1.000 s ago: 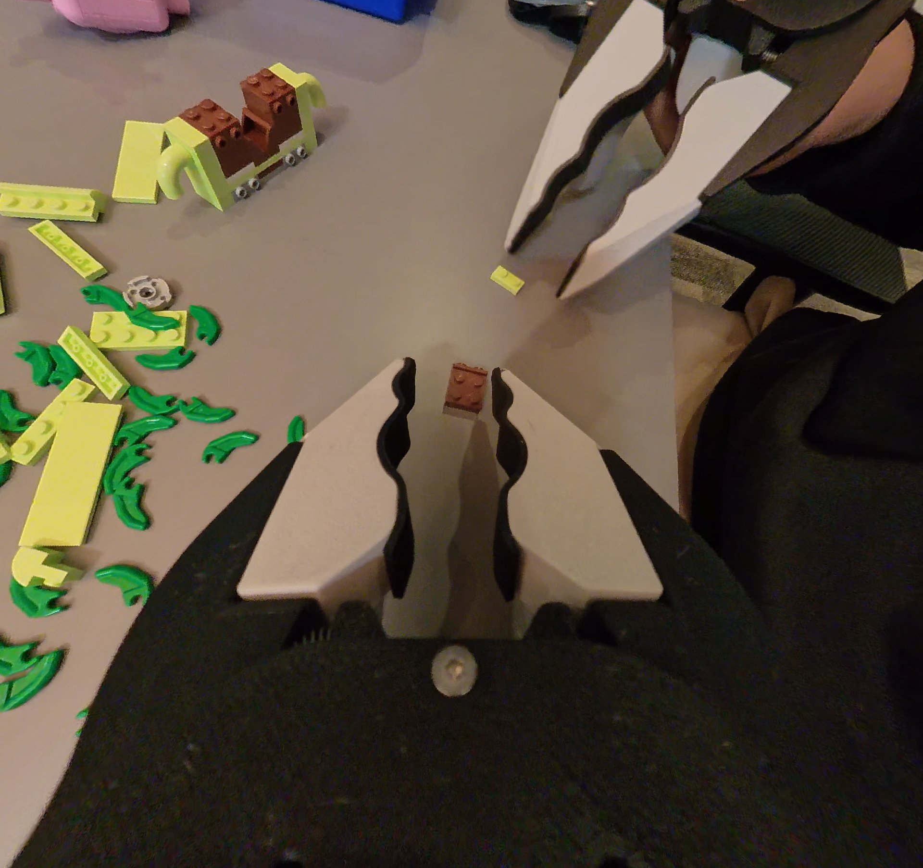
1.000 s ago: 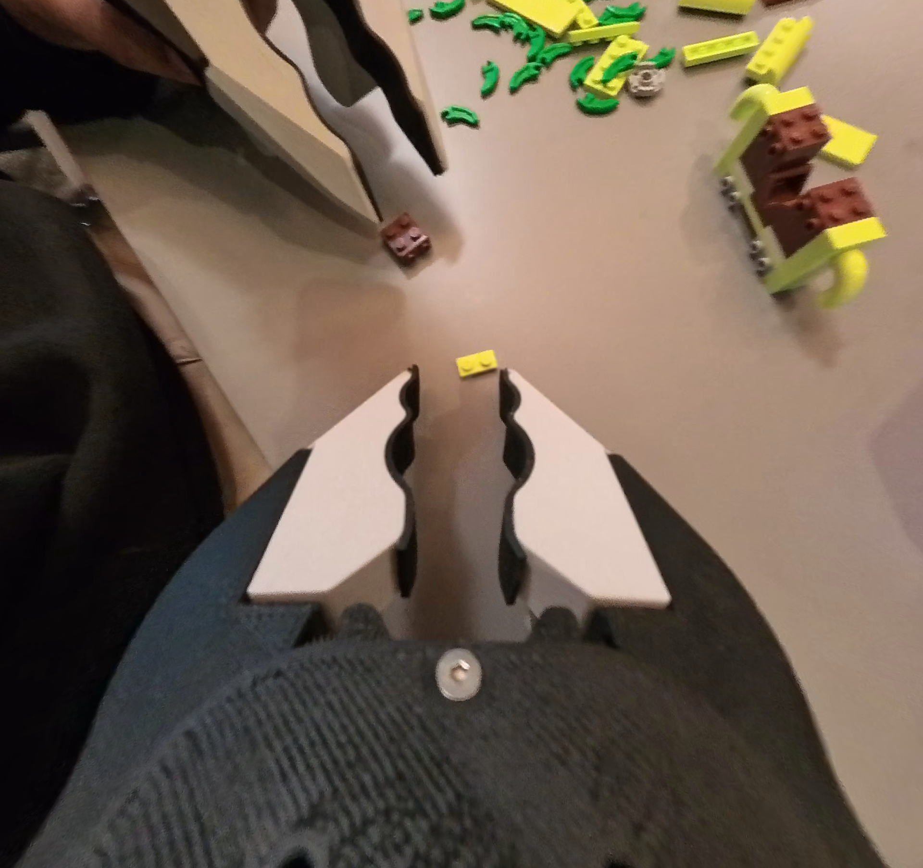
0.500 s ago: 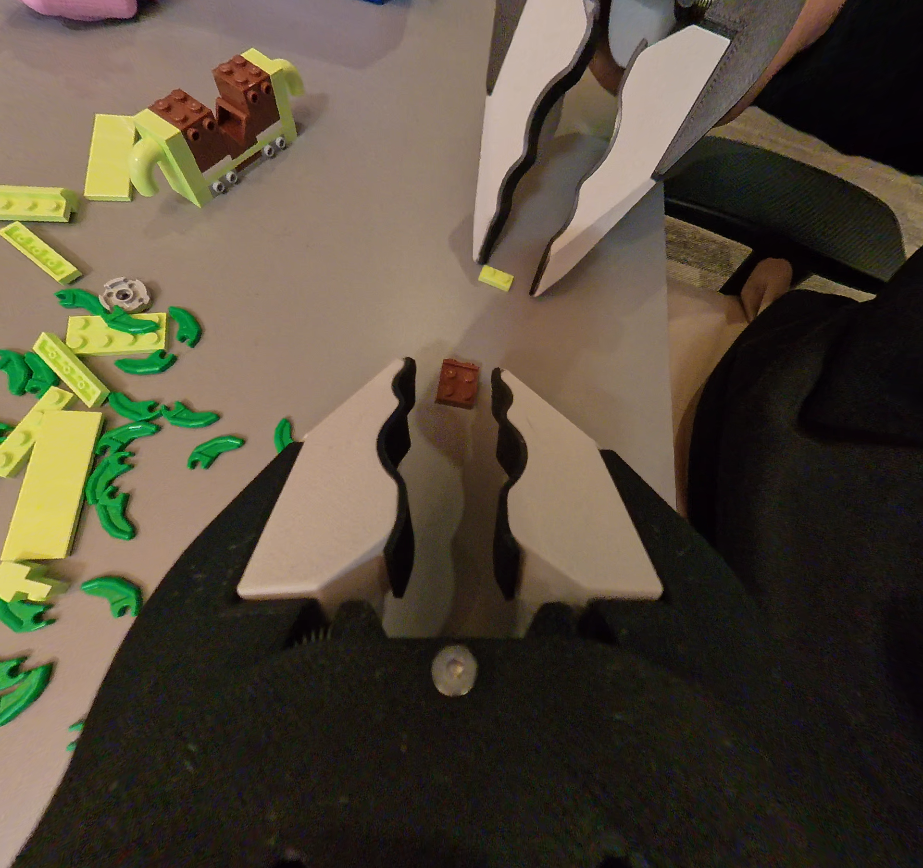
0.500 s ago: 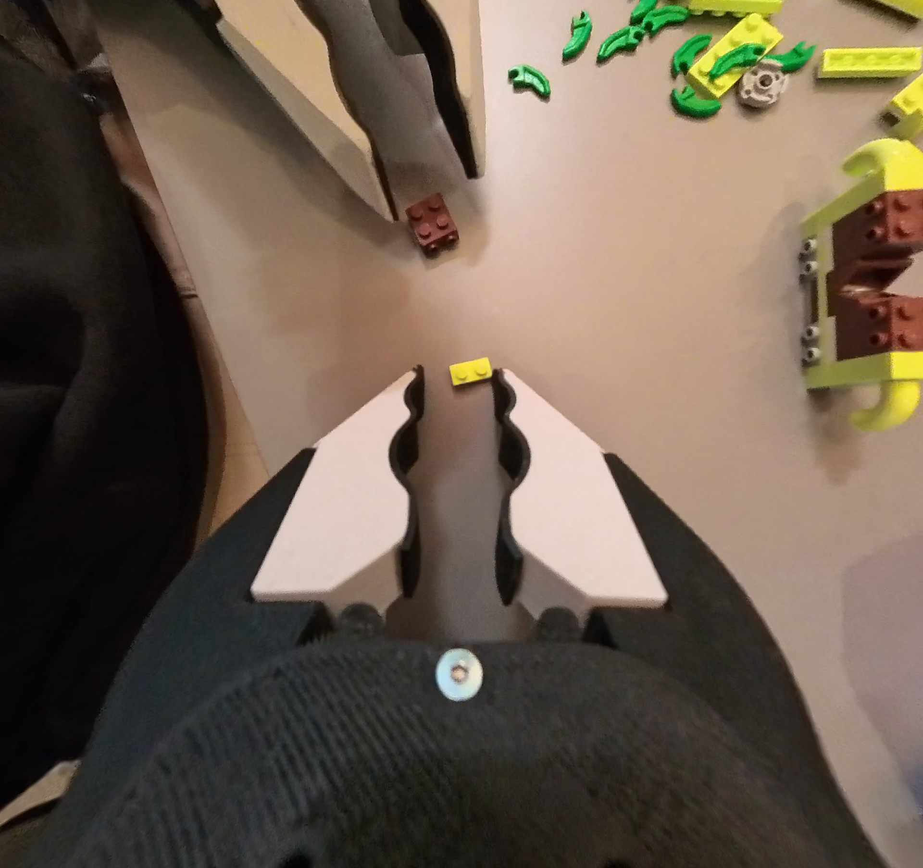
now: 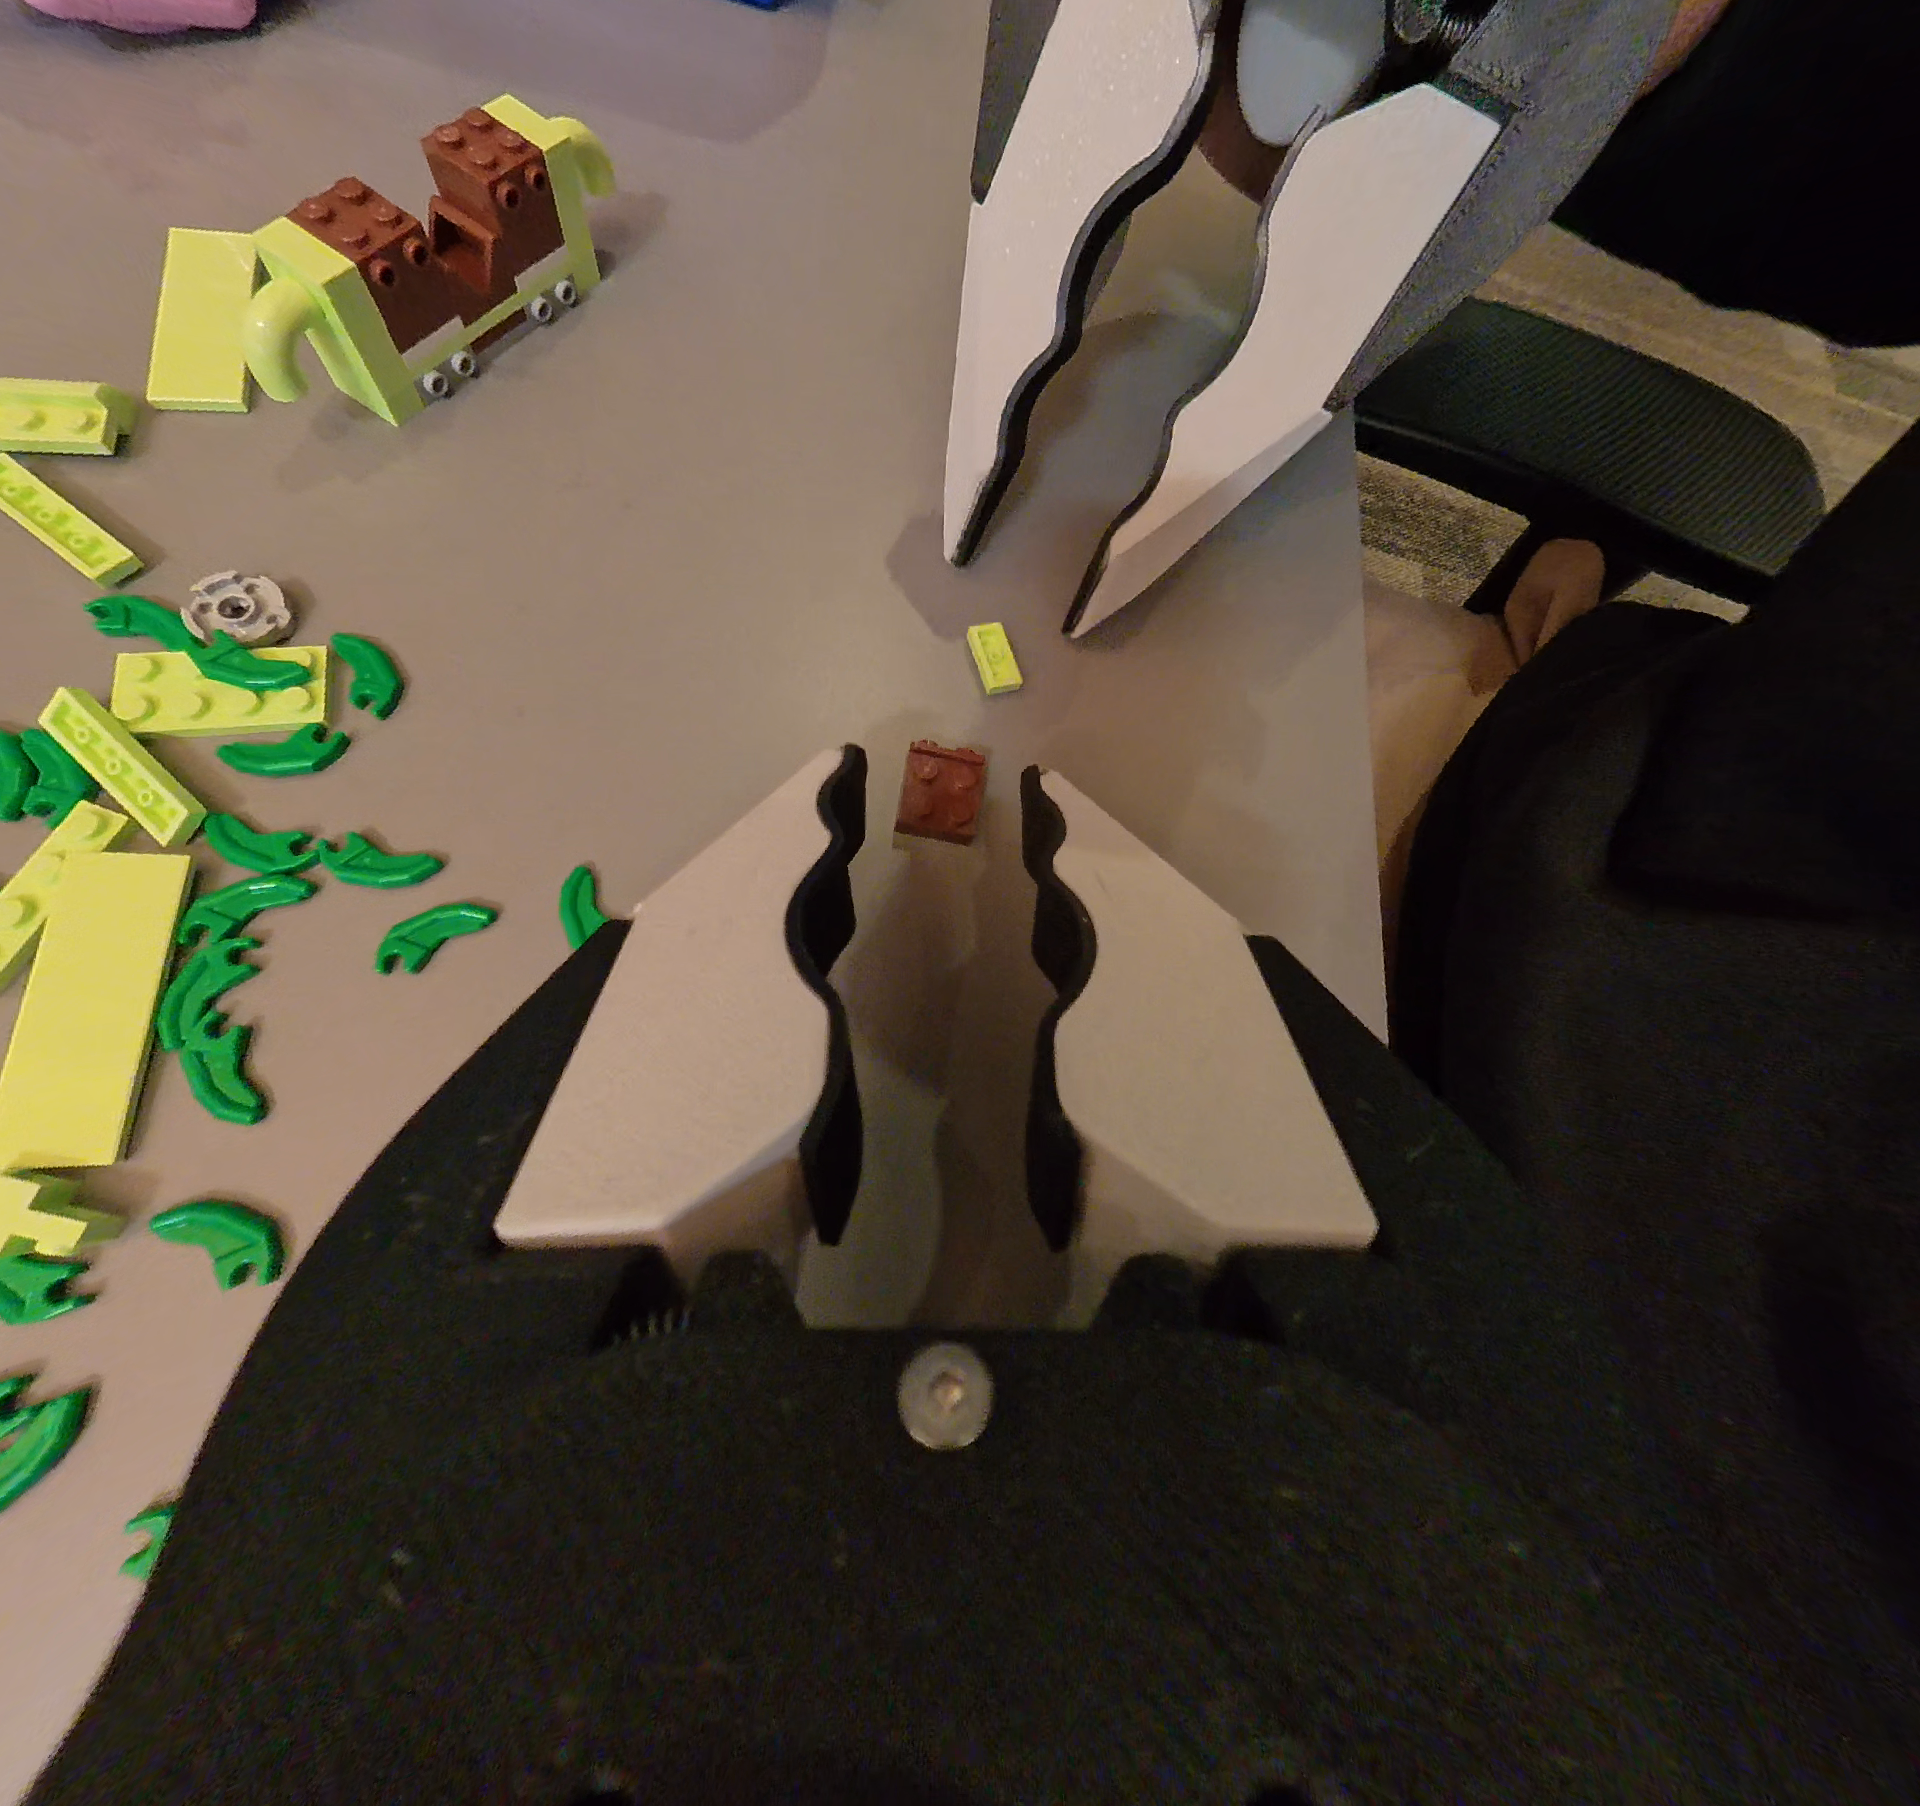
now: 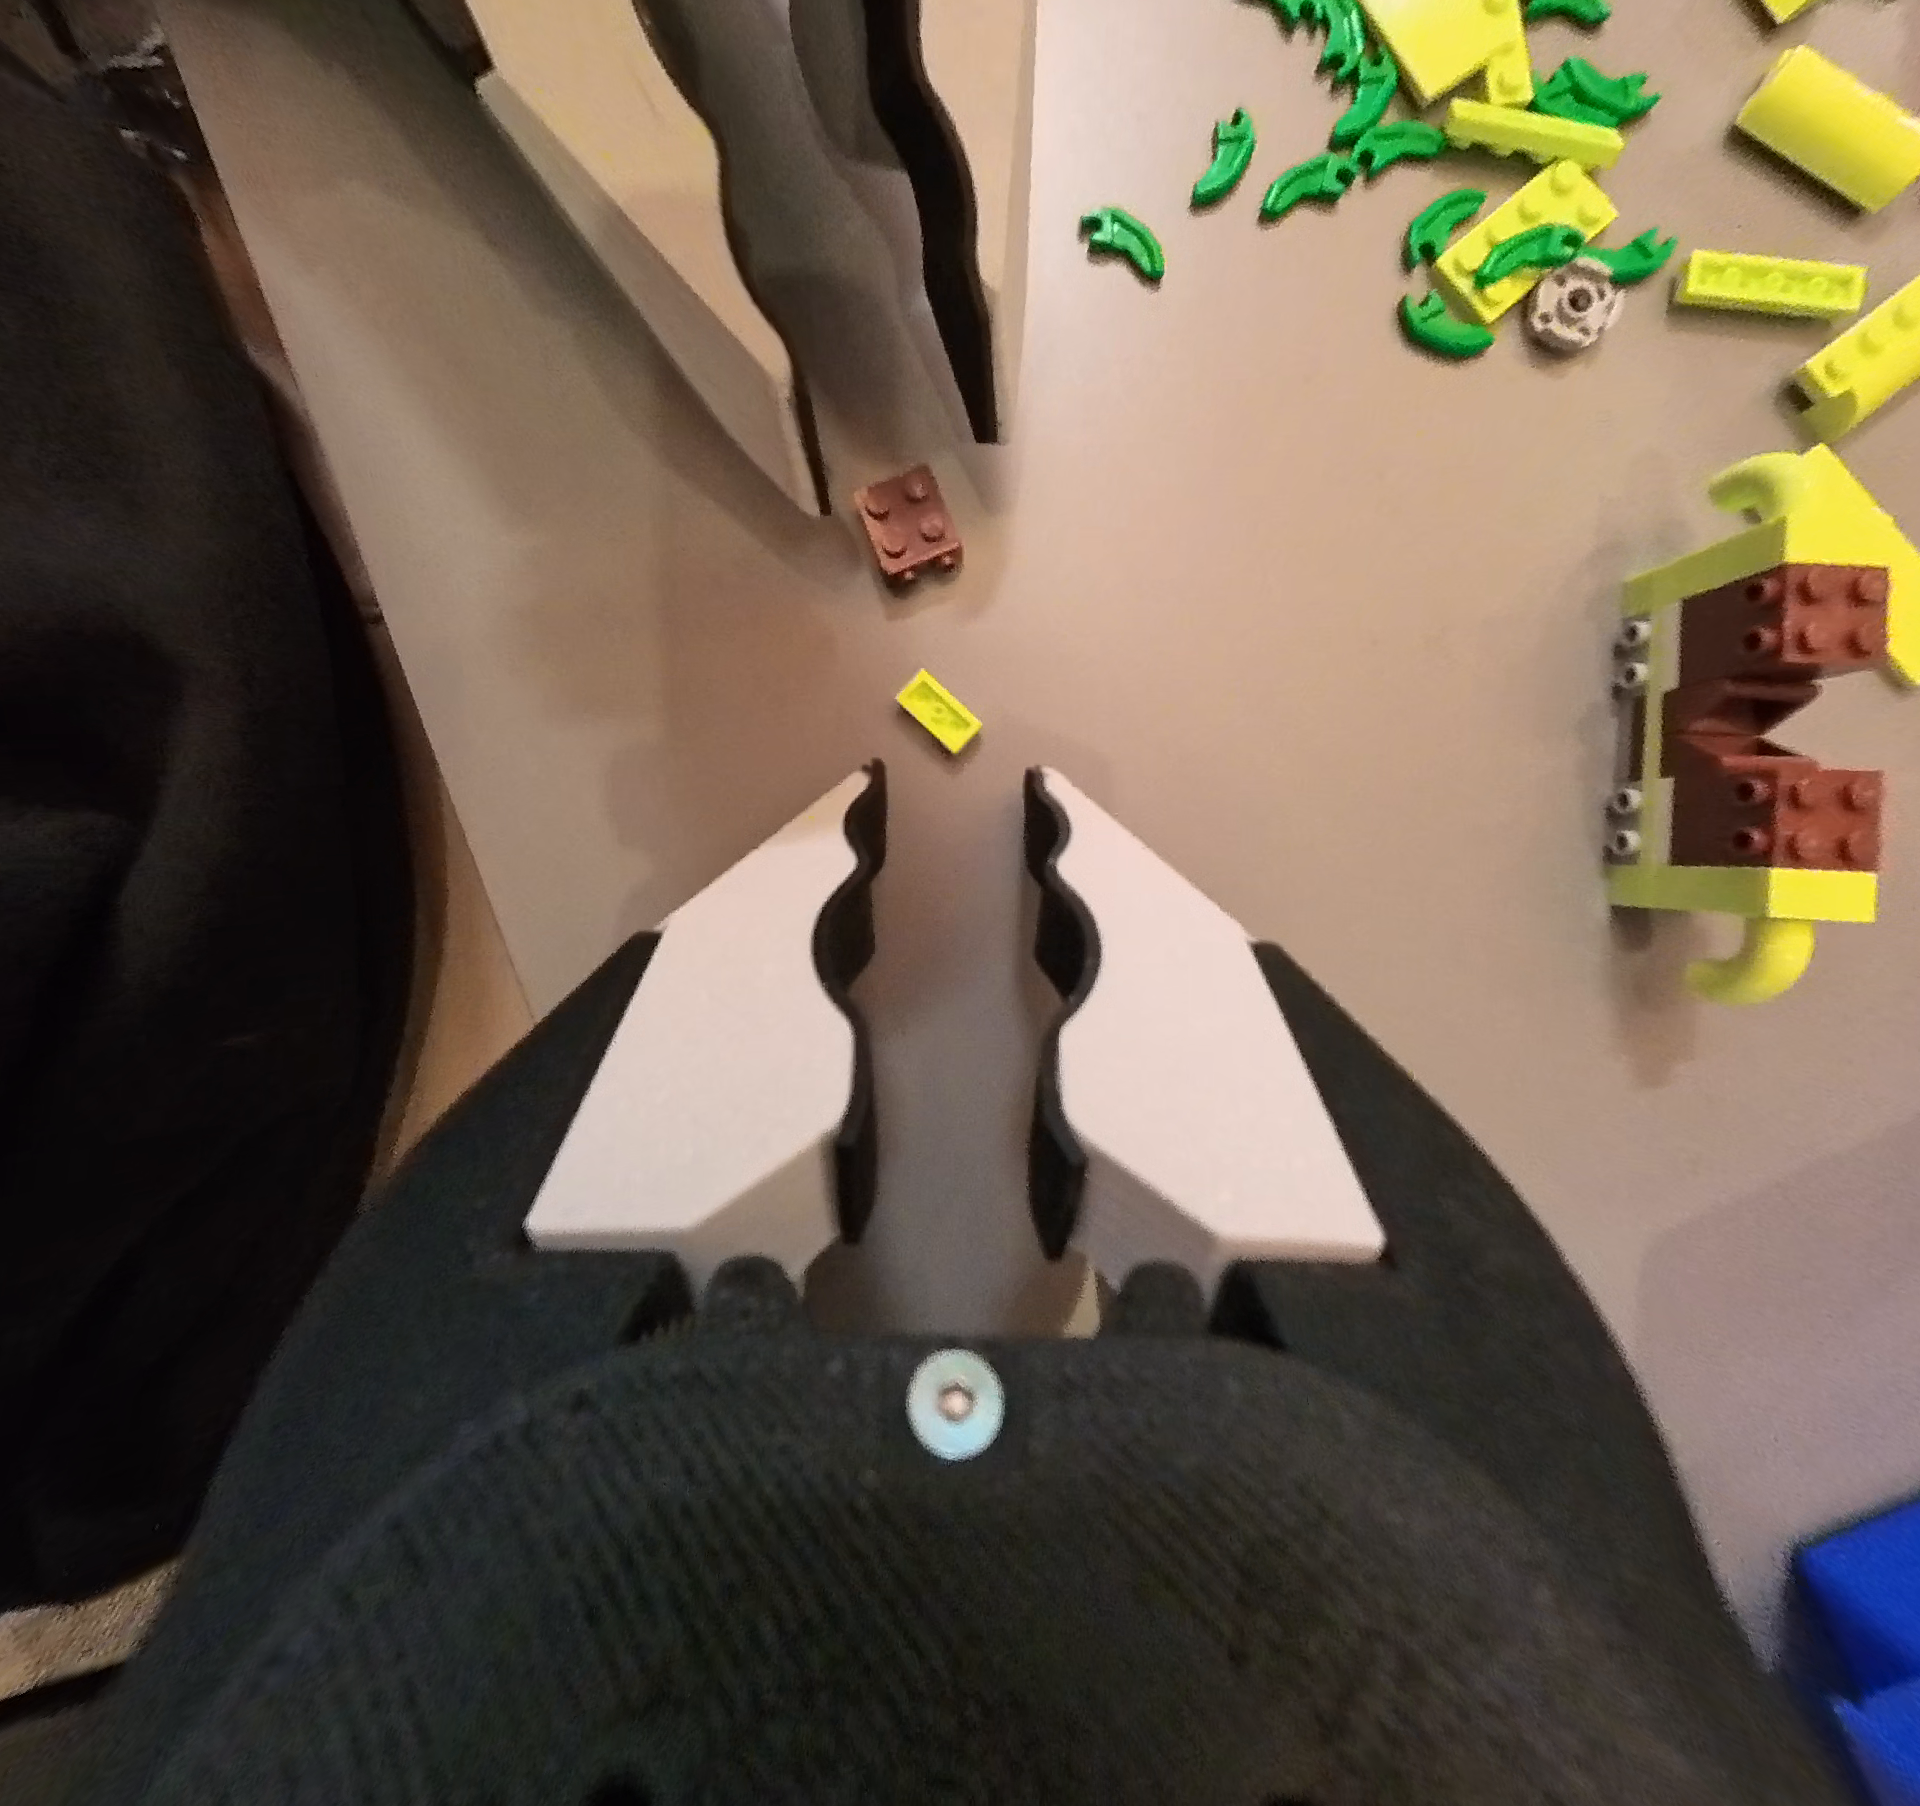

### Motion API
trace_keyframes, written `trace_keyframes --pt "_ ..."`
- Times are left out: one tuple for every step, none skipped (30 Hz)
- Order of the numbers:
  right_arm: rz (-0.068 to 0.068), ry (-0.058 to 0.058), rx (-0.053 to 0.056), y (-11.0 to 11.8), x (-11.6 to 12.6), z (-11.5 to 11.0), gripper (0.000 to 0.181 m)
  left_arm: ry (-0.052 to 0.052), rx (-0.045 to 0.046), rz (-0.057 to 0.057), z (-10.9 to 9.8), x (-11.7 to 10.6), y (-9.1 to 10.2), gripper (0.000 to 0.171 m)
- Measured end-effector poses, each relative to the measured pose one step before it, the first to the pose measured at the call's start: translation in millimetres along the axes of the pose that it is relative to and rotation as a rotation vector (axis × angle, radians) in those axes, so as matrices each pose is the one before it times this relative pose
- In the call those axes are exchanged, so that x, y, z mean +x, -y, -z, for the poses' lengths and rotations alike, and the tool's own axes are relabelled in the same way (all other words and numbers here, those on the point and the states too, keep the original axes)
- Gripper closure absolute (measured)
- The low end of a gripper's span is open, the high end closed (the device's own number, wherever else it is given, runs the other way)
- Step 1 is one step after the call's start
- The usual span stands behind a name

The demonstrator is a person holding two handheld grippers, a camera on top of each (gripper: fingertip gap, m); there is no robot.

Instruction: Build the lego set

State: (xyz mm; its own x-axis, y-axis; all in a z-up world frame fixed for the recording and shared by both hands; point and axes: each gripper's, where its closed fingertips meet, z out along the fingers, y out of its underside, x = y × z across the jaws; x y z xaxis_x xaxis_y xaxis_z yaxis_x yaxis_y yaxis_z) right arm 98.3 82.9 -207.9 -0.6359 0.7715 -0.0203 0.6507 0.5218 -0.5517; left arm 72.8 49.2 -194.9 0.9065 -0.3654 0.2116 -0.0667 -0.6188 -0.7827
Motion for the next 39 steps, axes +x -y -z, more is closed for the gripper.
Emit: trace_keyframes --pt "0.0002 -0.0031 0.0121 1.83 -0.62 -0.59 0.157 -0.0012 0.0011 -0.0008 0.01 0.26 0.18 0.145" --pt "0.0022 -0.0009 0.0111 1.34 -0.85 -1.13 0.158 -0.0015 -0.00093 0.0003 -0.08 0.06 -0.23 0.145" --pt "0.0023 0.0024 0.0097 1.16 -1.12 -1.41 0.158 -0.0029 -0.00172 0.0004 -0.25 0.37 -0.2 0.145" --pt "0.0016 0.0035 0.0068 0.83 -1.12 -1.5 0.157 -0.0029 -0.00153 -0.0006 -0.2 0.32 -0.1 0.145" --pt "0.0026 0.0052 0.0056 0.83 -1.23 -1.55 0.156 -0.0019 -0.00071 -0.0018 -0.12 0.49 -0.07 0.145" --pt "0.0024 0.0028 0.0042 0.99 -0.86 -1.34 0.156 -0.0012 0.00026 -0.0026 -0.13 0.37 0.14 0.145" --pt "0.002 -0.0005 0.0028 1.08 -0.31 -1.34 0.156 -0.0006 0.0009 -0.0031 -0.02 0.44 0.19 0.145" --pt "0.002 -0.0023 0.0032 1.21 0.02 -1.17 0.156 -0.0003 0.00101 -0.003 -0.13 0.47 0.14 0.145" --pt "0.0031 -0.0013 0.0012 0.85 -0.06 -1.35 0.157 -0.0005 0.00084 -0.0025 -0.09 0.42 0.25 0.145" --pt "0.0041 -0.0014 -0.0015 0.28 -0.1 -1.4 0.16 -0.0007 0.00082 -0.0027 -0.13 0.52 0.26 0.146" --pt "0.0053 -0.0021 -0.0037 -0.25 -0.05 -1.32 0.164 -0.0002 0.00117 -0.0031 -0.09 0.46 0.25 0.146" --pt "0.0039 0.0008 0.0025 0.54 -0.43 -0.32 0.171 0.0001 0.00167 -0.0027 0.01 0.51 0.34 0.146" --pt "0.0053 -0.0044 -0.0012 -0.27 0.28 0.04 0.176 -0.0011 0.00204 -0.0024 -0.1 0.55 0.36 0.146" --pt "0.0028 -0.0115 -0.0017 -0.6 1.41 0.4 0.176 -0.0014 0.0026 -0.0026 0.03 0.54 0.45 0.146" --pt "-0.0052 -0.0109 0.0012 -0.43 1.79 0.48 0.176 -0.001 0.0046 -0.0032 0.21 0.61 0.71 0.146" --pt "-0.0178 -0.0059 0.0095 0.38 1.57 0.62 0.176 -0.0008 0.00769 -0.0036 0.39 0.51 1.25 0.146" --pt "-0.0315 0.0015 0.0235 1.89 1.21 1.31 0.176 0.0007 0.01222 -0.0047 0.69 0.31 1.83 0.146" --pt "-0.0424 0.0159 0.0369 3.58 -0.49 1.77 0.176 0.0002 0.01847 -0.0074 1.05 0.68 2.82 0.146" --pt "-0.0513 0.0259 0.0485 5.31 -1.41 2.64 0.175 -0.0009 0.02346 -0.01 1.14 1.09 3.56 0.146" --pt "-0.057 0.0325 0.0602 6.91 -2.14 3.34 0.175 -0.0002 0.02594 -0.0122 1.33 1.24 4.04 0.145" --pt "-0.0618 0.0425 0.0693 8.19 -3.18 3.7 0.176 0.0043 0.02714 -0.0141 1.33 0.87 4.19 0.145" --pt "-0.0677 0.0539 0.0733 8.68 -4.39 4.0 0.176 0.0104 0.02974 -0.0152 1.38 0.33 4.96 0.146" --pt "-0.0723 0.0707 0.0723 8.57 -6.09 3.82 0.176 0.0184 0.03321 -0.0131 1.38 -0.5 5.69 0.151" --pt "-0.0733 0.09 0.0632 7.39 -8.28 3.37 0.176 0.0134 0.02935 -0.0166 1.27 0.36 5.53 0.154" --pt "-0.076 0.095 0.049 5.4 -8.26 2.92 0.176 0.003 0.02795 -0.0194 1.39 2.04 5.3 0.157" --pt "-0.0779 0.0837 0.0337 3.18 -6.2 2.41 0.176 -0.0112 0.02671 -0.0224 1.24 4.27 5.09 0.157" --pt "-0.074 0.0699 0.0216 1.37 -4.12 1.98 0.176 -0.0115 0.02089 -0.0192 0.99 4.29 4.24 0.157" --pt "-0.0638 0.0601 0.015 0.49 -3.22 1.5 0.176 -0.0129 0.01488 -0.015 0.58 3.98 3.28 0.157" --pt "-0.0517 0.0474 0.0116 -0.04 -2.37 1.05 0.176 -0.017 0.00949 -0.0104 0.33 4.18 2.28 0.155" --pt "-0.0398 0.032 0.0039 -0.86 -1.1 0.41 0.176 -0.0098 0.00674 -0.0058 0.07 2.62 1.77 0.154" --pt "-0.0285 0.0209 -0.0063 -2.04 -0.38 -0.31 0.176 -0.0079 0.00473 -0.0038 -0.22 2.19 1.22 0.154" --pt "-0.021 0.0115 -0.0147 -3.08 0.23 -0.9 0.176 -0.0113 -0.00179 -0.0027 -0.49 2.48 0.22 0.154" --pt "-0.0166 0.0021 -0.0206 -3.68 1.17 -1.46 0.176 -0.0034 -0.00337 -0.0038 -0.63 1.39 -0.13 0.156" --pt "-0.0112 0.0024 -0.0192 -3.19 0.61 -1.66 0.176 0.0011 -0.00374 -0.0081 -0.77 1.07 -0.24 0.158" --pt "-0.0098 0.0054 -0.007 -1.34 0.15 -0.8 0.176 -0.011 -0.0064 -0.0086 -0.77 2.77 -0.75 0.159" --pt "-0.0104 0.0044 0.0037 0.48 0.33 0.18 0.176 -0.0064 -0.0034 -0.0027 -0.43 1.89 -0.17 0.164" --pt "-0.0119 0.0089 0.006 0.85 -0.16 0.62 0.176 -0.0019 0.00103 -0.0036 -0.18 1.3 0.48 0.168" --pt "-0.0121 0.012 0.0048 0.45 -0.74 0.31 0.176 0.0057 0.00497 -0.0055 -0.06 -0.13 1.02 0.169" --pt "-0.0089 0.0058 0.0062 0.35 -0.03 0.19 0.176 0.0018 0.00122 0.0013 0.05 -0.33 0.23 0.169"
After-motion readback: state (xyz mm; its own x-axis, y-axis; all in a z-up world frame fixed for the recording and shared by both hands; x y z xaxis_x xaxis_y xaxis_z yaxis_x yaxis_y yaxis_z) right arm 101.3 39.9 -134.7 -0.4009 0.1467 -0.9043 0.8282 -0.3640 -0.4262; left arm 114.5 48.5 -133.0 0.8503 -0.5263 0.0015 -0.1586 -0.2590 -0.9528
